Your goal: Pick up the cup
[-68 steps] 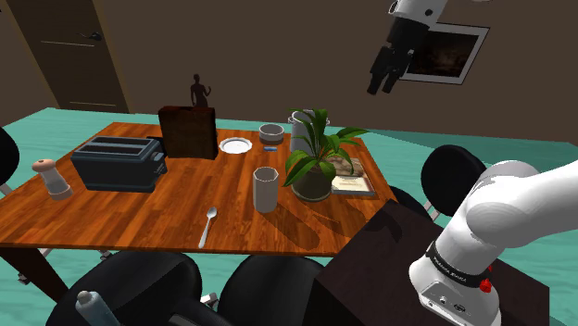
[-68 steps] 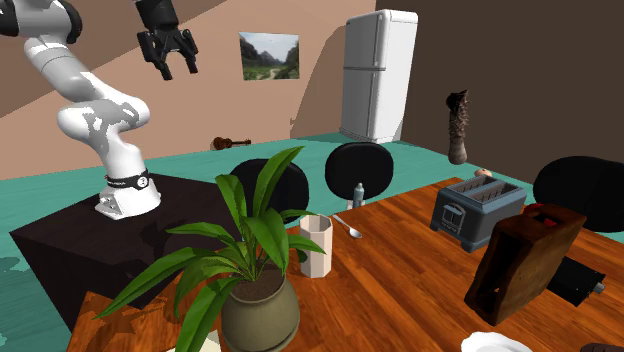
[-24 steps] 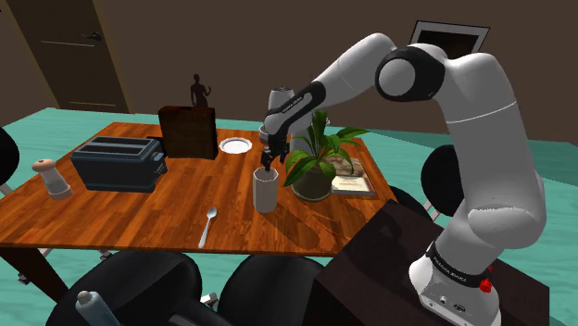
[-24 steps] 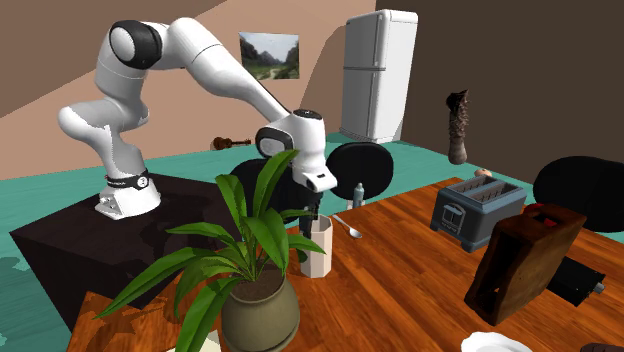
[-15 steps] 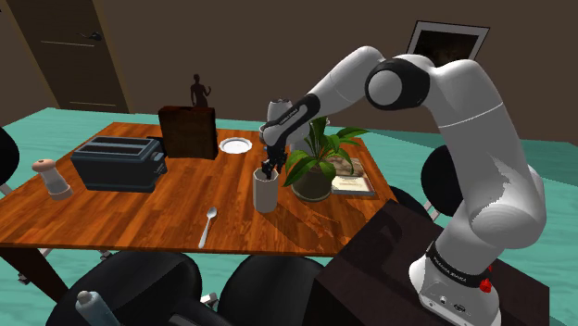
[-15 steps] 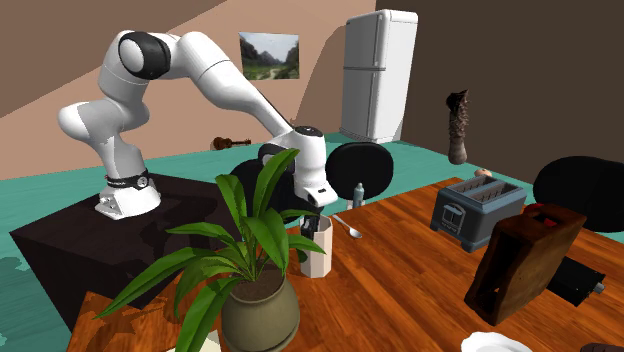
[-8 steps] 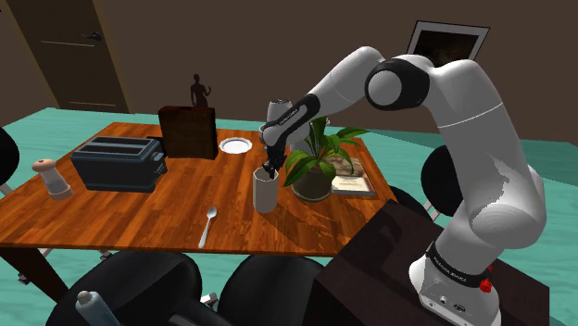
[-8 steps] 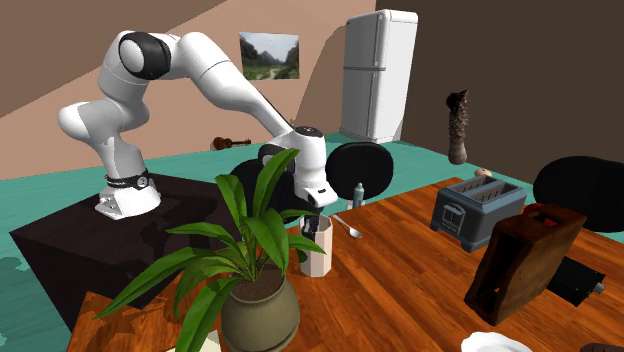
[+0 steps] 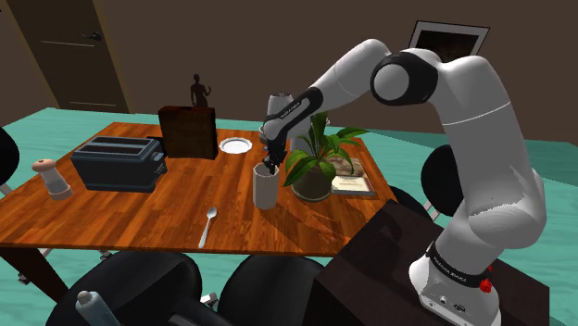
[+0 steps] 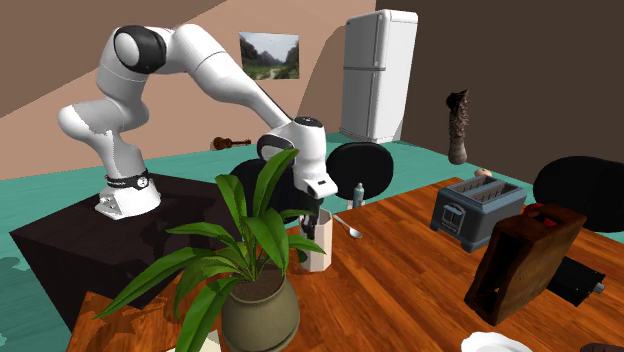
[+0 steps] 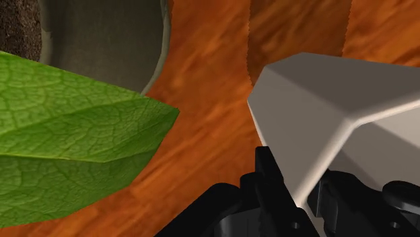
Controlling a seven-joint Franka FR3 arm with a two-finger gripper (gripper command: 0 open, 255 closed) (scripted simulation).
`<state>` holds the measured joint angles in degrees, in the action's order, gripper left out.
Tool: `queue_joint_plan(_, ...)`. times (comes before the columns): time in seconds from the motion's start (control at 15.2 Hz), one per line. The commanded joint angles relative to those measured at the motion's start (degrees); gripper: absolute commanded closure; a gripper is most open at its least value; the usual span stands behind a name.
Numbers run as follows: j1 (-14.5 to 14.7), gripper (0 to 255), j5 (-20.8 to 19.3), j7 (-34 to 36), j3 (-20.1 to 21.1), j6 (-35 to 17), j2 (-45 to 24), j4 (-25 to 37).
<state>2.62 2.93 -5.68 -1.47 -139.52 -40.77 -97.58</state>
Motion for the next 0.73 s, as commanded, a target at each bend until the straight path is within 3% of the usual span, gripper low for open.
queue_joint_plan(0.0,0.0,255,-0.1,0.0,-0.1,1.3,1.2,0.1)
queue_joint_plan(0.66,0.1,255,-0.3,0.2,-0.2,5.3,5.5,-0.2)
